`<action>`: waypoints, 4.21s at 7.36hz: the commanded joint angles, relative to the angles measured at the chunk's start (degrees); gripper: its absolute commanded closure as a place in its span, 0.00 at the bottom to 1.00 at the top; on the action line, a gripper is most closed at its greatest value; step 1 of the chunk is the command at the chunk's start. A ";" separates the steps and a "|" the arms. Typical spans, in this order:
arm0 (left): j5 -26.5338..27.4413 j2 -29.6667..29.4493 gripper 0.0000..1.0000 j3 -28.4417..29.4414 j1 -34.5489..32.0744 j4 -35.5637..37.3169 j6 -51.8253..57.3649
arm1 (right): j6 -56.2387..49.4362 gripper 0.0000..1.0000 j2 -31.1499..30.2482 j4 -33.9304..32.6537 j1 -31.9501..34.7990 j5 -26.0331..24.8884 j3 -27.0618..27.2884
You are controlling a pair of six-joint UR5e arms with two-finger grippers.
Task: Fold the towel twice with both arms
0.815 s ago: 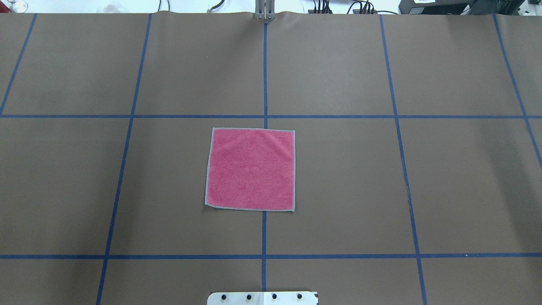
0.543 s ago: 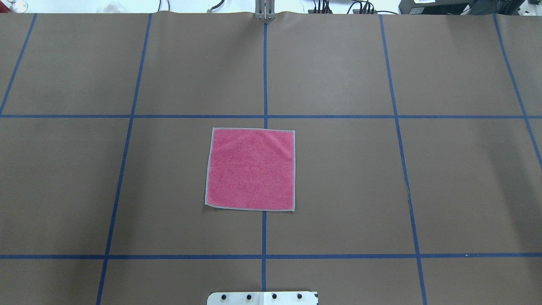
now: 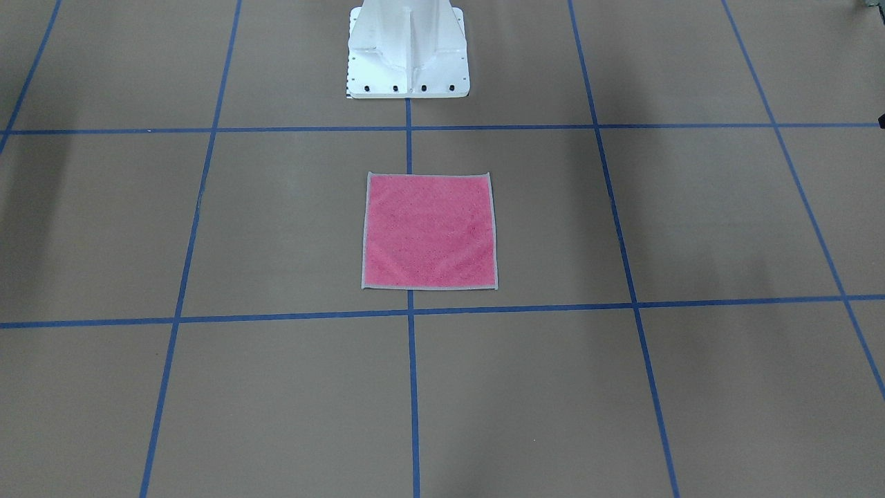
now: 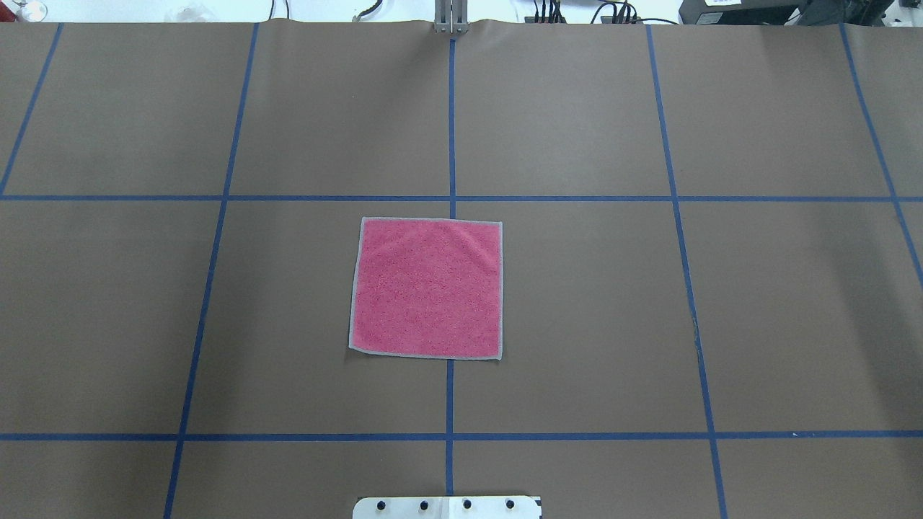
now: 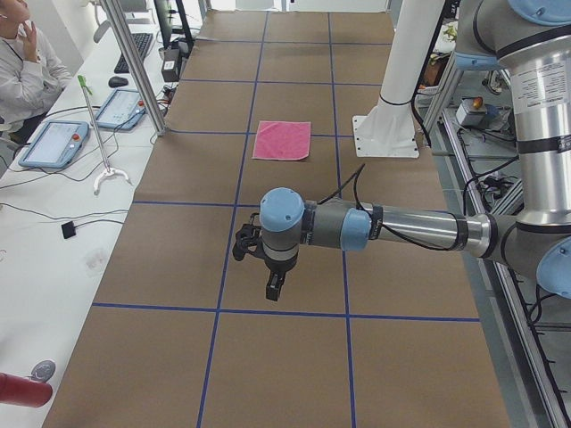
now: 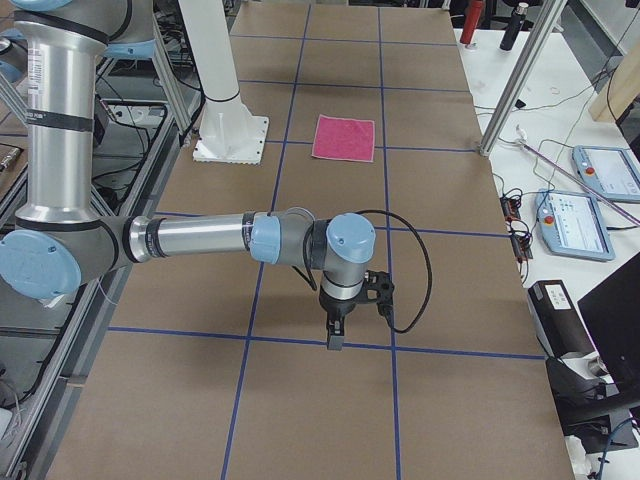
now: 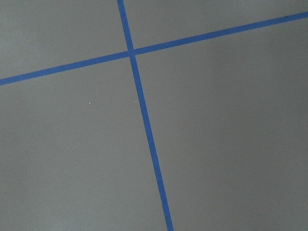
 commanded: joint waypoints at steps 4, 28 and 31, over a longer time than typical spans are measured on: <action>0.02 -4.69 0.00 -2.62 0.02 -0.31 -0.79 | 0.38 0.00 1.38 16.73 -0.75 0.60 -0.48; 49.92 -28.08 0.14 5.27 69.88 -41.02 -116.09 | 122.81 0.12 14.90 44.55 -70.18 -48.44 10.33; 50.20 -28.80 0.35 5.73 71.47 -38.63 -116.02 | 122.55 0.12 14.91 44.10 -70.45 -48.44 10.85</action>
